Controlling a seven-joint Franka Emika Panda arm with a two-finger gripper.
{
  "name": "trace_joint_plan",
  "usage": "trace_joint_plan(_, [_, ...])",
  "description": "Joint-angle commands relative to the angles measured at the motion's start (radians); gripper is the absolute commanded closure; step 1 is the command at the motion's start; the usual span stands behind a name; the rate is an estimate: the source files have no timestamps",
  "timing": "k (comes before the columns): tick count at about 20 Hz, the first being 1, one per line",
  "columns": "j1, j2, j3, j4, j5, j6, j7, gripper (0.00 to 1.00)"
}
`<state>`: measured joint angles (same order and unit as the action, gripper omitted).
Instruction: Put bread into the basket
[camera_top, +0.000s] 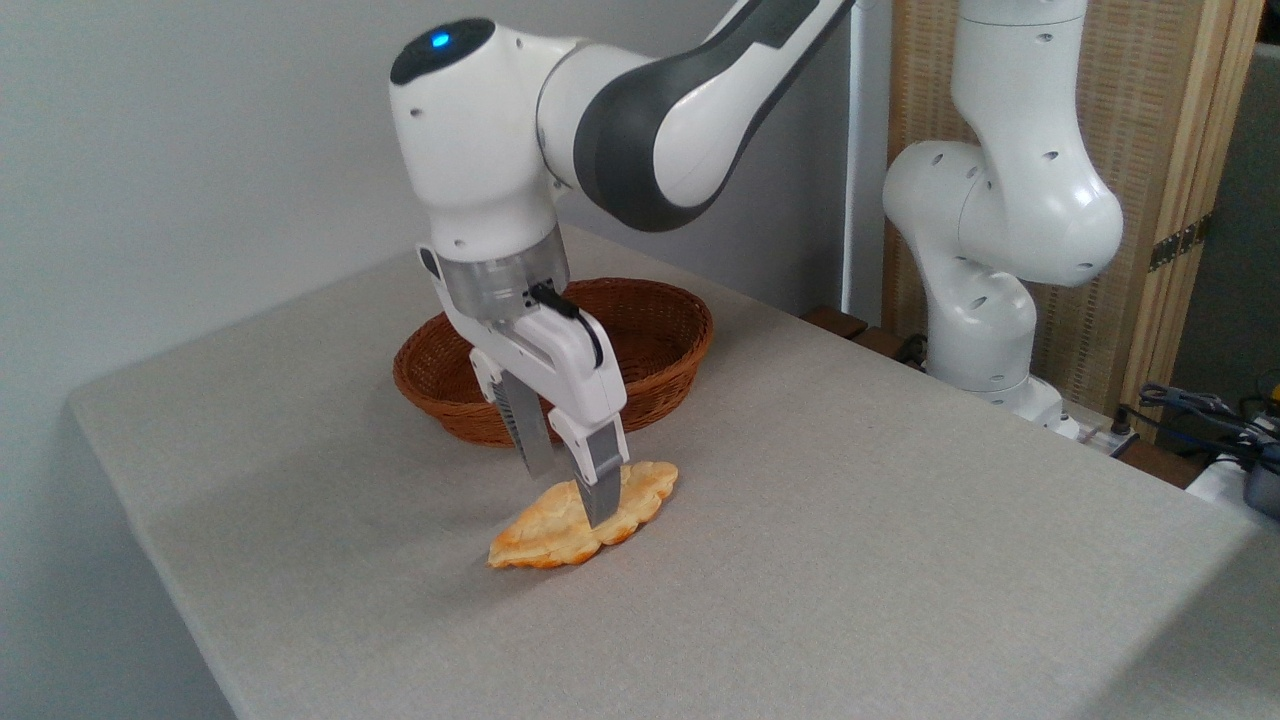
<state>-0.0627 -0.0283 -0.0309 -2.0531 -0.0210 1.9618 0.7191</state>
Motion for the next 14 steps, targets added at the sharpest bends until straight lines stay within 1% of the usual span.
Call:
trace_joint_plan(1, [-0.002,0.022,0.005,-0.013,0.024,0.028,0.023,0.0])
trace_joint_plan(8, [-0.009,0.045,-0.004,-0.016,0.024,0.042,0.022,0.0])
trace_joint_plan(14, [-0.009,0.039,0.0,-0.013,0.022,0.04,0.022,0.0])
